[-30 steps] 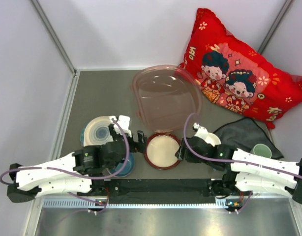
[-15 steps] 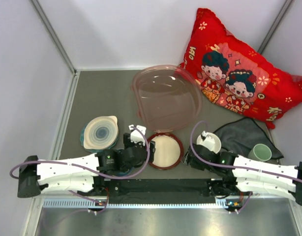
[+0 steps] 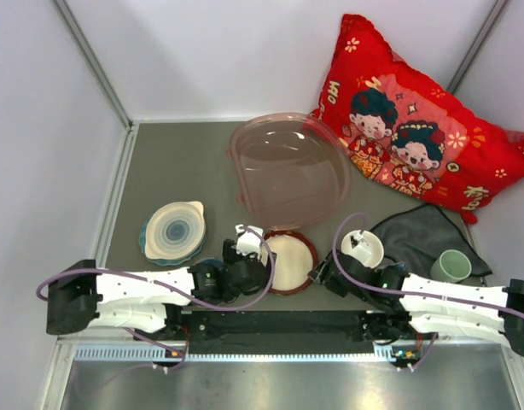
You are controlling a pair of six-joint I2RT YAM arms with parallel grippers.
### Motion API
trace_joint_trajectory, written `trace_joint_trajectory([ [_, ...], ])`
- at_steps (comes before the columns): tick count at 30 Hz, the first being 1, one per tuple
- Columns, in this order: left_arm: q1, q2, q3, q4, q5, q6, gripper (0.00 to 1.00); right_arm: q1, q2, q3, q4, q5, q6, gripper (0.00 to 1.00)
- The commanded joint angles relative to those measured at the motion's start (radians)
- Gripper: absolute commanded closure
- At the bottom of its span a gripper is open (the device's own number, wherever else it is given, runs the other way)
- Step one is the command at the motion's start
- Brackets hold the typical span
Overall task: Place the mixed dishes into the plastic bin
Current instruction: Pick up the plate at the center of the board.
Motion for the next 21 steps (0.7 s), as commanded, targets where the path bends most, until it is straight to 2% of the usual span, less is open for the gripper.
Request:
trace_joint_trajectory([
  [1, -0.001, 0.032, -0.040, 0.095, 0.001, -0.050, 0.01, 0.009, 0.050, -0.033, 0.077, -0.006, 0.044, 0.44],
  [10, 0.007, 0.102, -0.059, 0.157, 0.010, -0.047, 0.01, 0.009, 0.118, -0.032, 0.102, 0.004, 0.081, 0.47],
  [21, 0.025, 0.109, -0.056, 0.167, 0.028, -0.023, 0.01, 0.009, 0.204, -0.036, 0.142, 0.024, 0.133, 0.57],
])
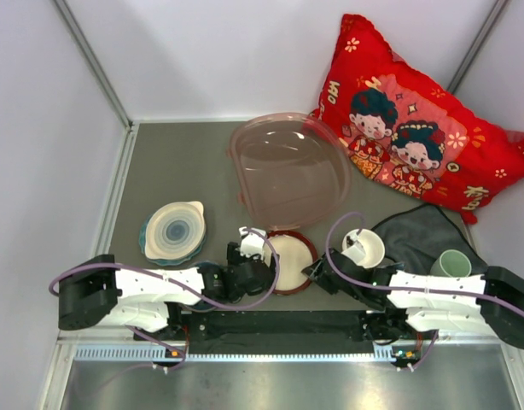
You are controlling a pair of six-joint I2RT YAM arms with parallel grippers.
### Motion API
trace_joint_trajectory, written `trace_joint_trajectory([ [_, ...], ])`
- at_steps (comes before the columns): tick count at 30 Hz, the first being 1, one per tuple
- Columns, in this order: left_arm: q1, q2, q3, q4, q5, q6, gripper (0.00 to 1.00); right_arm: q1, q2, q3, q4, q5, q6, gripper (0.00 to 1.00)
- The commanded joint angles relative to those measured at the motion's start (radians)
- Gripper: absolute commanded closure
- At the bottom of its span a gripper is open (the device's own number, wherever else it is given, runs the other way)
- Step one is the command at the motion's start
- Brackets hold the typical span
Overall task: Place the mixed dishes into the plastic bin
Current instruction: Pick up the plate at the center of the board.
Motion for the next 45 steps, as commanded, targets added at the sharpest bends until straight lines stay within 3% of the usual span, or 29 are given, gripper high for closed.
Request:
trace_joint_trajectory([
  [1, 0.011, -0.001, -0.013, 0.031, 0.008, 0.008, 0.01, 0.008, 0.060, -0.031, -0.046, 0.022, 0.022, 0.60],
  [2, 0.013, -0.003, -0.013, 0.029, 0.010, 0.011, 0.01, 0.008, 0.064, -0.032, -0.038, 0.023, 0.031, 0.67],
  [7, 0.018, -0.014, -0.011, 0.023, 0.011, 0.016, 0.01, 0.008, 0.080, -0.038, -0.035, 0.035, 0.040, 0.76],
  [12, 0.019, -0.020, -0.005, 0.023, 0.011, 0.022, 0.01, 0.008, 0.050, -0.037, -0.079, 0.045, 0.042, 1.00],
  [29, 0.030, 0.114, 0.024, 0.157, 0.060, 0.047, 0.01, 0.008, -0.405, 0.023, -0.513, 0.057, -0.030, 1.00],
  [39, 0.030, 0.186, 0.085, 0.246, 0.134, 0.108, 0.09, 0.008, -0.356, 0.020, -0.429, -0.001, -0.069, 1.00],
  [45, 0.030, 0.233, 0.104, 0.278, 0.177, 0.122, 0.26, 0.008, -0.322, 0.035, -0.420, 0.014, -0.098, 1.00],
])
